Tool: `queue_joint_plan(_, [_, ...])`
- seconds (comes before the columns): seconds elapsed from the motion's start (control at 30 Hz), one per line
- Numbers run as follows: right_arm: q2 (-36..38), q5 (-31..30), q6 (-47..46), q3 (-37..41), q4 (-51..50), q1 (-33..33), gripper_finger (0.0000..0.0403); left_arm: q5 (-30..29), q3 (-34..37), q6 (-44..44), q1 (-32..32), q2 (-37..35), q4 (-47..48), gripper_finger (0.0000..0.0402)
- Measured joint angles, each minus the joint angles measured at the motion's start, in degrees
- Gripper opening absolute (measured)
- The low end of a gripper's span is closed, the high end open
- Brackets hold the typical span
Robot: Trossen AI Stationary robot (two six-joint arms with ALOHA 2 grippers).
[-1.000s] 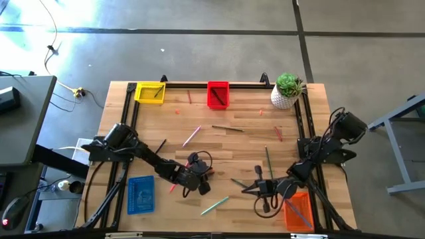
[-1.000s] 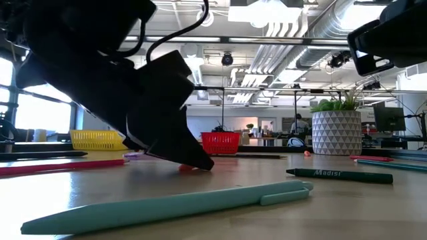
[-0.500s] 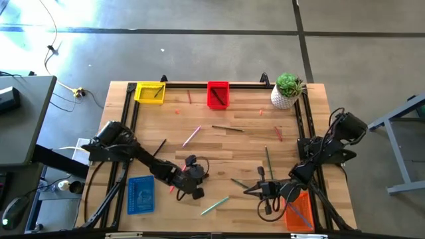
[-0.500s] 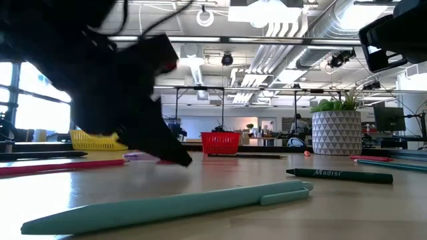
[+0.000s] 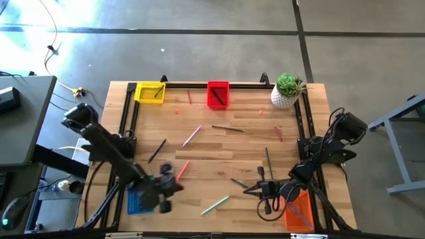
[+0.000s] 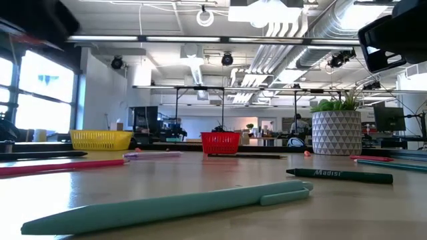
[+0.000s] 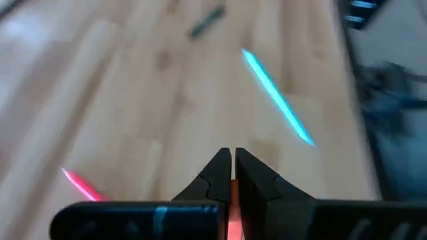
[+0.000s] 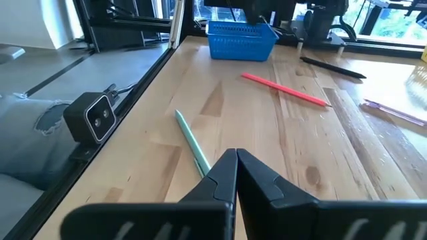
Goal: Sort crayons/erasers/pens/pencils in bins
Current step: Put the middle left orange eraser into the blue bin
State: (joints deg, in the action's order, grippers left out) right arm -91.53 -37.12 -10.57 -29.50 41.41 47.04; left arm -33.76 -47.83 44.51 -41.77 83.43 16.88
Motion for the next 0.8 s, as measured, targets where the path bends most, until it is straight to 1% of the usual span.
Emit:
queue_joint_plan(0.17, [0.0,-0.3,-0.1,0.0,0.0,-0.1,0.0000,2.6,0.0,8.8,-9.0,-2.0,9.7,0.0001])
queue_joint_plan(0.27, [0.0,-1.1,-0.1,0.0,0.0,-0.1,0.0000,4.9,0.0,15.5,-13.4,-2.0,15.4,0.0001])
queue_joint_plan(0.37, [0.0,-1.8,-0.1,0.0,0.1,-0.1,0.0000,5.4,0.0,21.5,-16.9,-2.0,20.3,0.0001])
queue_joint_plan(0.53, [0.0,-1.9,-2.0,0.0,0.1,-0.1,0.0000,3.7,0.0,29.0,-20.2,-1.9,26.6,0.0001])
queue_joint_plan(0.67, [0.0,-1.9,-2.5,0.0,0.1,-0.1,0.0000,1.1,0.0,28.8,-20.6,-0.8,26.8,0.0001])
queue_joint_plan(0.8, [0.0,-1.9,-2.2,0.0,0.0,-0.1,0.0000,1.6,0.3,28.4,-20.2,0.7,27.1,0.0001])
